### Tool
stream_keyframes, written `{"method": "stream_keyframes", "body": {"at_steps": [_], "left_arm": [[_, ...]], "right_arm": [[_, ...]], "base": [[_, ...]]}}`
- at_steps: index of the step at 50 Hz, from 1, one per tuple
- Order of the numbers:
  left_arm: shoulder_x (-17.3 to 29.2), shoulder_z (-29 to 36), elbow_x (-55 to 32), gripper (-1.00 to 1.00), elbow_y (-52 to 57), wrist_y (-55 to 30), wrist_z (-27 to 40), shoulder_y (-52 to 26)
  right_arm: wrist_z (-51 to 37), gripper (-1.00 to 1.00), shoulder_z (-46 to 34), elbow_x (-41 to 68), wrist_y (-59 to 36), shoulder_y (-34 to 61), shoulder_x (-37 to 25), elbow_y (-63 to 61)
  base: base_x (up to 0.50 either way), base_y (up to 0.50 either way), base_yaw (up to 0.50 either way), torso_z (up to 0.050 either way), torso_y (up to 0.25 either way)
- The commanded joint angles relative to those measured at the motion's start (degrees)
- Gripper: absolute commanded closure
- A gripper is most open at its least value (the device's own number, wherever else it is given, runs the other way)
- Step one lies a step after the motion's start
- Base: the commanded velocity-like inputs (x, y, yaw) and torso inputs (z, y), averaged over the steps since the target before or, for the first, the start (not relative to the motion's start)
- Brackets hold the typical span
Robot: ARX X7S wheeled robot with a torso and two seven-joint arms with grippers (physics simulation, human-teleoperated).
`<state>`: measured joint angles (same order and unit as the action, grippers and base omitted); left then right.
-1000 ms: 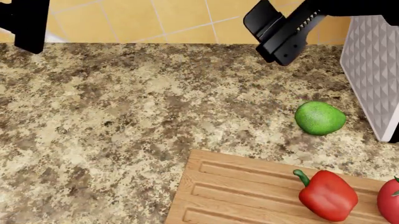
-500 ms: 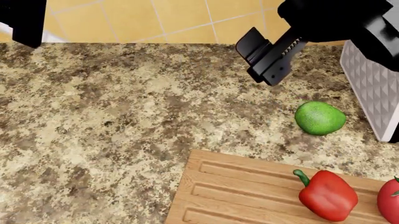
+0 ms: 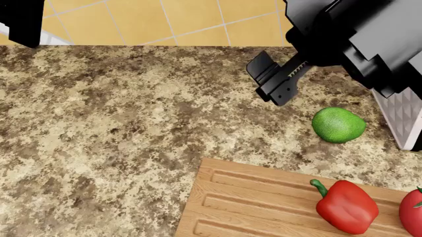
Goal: Place the avocado, onion, tomato and bell pepper on the cutting board.
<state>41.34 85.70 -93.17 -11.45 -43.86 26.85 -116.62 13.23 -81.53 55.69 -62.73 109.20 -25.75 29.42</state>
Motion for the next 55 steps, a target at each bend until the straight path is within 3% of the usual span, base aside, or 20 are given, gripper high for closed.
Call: {"method": "stream_keyframes", "body": {"at_steps": [1,55], "left_arm": [[0.09,-0.33,0.05,-1.00,-0.14,-0.26,0.07,-0.17],[0.24,-1.59,0.78,-1.00,-0.84,-1.00,0.07,-0.33]], "right_arm": [[1.03,-1.00,-1.19,-1.42,1.68,-2.39,1.29,3.93],[6.52,-1.00,-5.38,-7.17,7.96,-9.51,6.50,22.36]], "base": [[0.00,0.00,0.00,0.000,0.000],[0.00,0.00,0.00,0.000,0.000]]}}
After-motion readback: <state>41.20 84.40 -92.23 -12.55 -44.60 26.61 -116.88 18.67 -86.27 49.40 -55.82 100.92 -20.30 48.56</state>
